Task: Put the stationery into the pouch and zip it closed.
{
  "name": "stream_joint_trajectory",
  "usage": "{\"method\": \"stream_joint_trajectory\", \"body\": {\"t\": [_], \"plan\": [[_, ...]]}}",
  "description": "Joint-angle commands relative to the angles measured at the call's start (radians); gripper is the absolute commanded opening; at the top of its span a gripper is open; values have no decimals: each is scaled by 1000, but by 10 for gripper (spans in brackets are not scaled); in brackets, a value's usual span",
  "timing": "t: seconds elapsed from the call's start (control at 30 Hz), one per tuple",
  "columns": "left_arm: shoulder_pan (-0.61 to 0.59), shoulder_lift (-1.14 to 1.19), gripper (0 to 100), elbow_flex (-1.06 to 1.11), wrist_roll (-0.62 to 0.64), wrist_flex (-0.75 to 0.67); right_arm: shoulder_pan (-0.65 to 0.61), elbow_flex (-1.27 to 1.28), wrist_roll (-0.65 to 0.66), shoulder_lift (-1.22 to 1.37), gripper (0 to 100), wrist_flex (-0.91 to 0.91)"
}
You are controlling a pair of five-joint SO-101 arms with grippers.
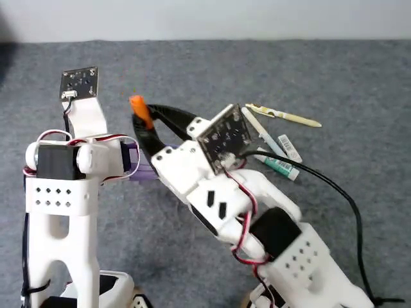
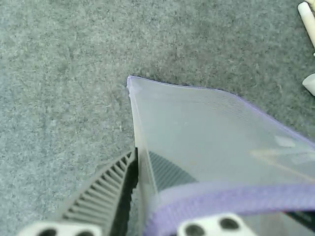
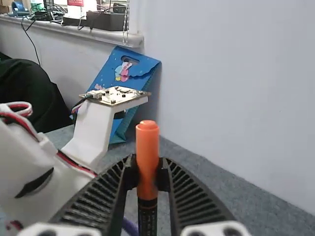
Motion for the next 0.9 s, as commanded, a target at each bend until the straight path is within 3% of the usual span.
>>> {"method": "stream_joint_trajectory", "body": {"t": [0.0, 0.3, 0.63, 0.87], "plan": [[8, 12, 12, -25, 12, 14, -2, -9, 12, -67, 151, 91], [8, 14, 12, -27, 12, 14, 41, -68, 80, -120, 130, 124], [5, 9, 12, -27, 12, 12, 559, -236, 21, 186, 127, 461], [2, 9, 12, -25, 12, 12, 740, -454, 91, 584, 129, 665]]}}
